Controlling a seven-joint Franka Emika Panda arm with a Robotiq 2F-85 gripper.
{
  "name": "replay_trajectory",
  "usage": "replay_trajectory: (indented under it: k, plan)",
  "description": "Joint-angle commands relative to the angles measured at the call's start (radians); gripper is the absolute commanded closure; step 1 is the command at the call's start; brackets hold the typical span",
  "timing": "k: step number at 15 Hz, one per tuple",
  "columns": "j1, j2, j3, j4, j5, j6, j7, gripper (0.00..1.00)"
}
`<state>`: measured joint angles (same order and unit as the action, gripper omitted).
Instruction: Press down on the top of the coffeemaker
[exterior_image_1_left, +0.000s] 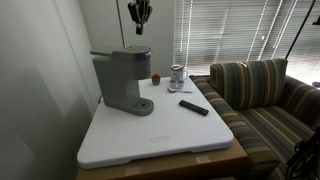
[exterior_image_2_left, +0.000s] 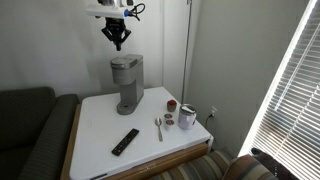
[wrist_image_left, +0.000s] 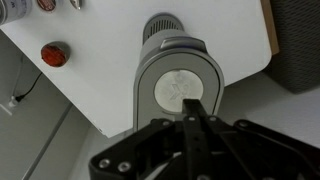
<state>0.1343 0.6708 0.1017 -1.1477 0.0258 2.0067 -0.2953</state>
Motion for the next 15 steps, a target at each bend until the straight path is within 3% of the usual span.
replay_trajectory:
  k: [1, 8, 15]
  plan:
    - [-0.007, 0.002, 0.012, 0.006, -0.009, -0.005, 0.005, 1.0]
    - [-0.004, 0.062, 0.008, 0.097, -0.018, -0.054, 0.0, 1.0]
    - [-0.006, 0.265, 0.028, 0.324, 0.003, -0.187, -0.05, 1.0]
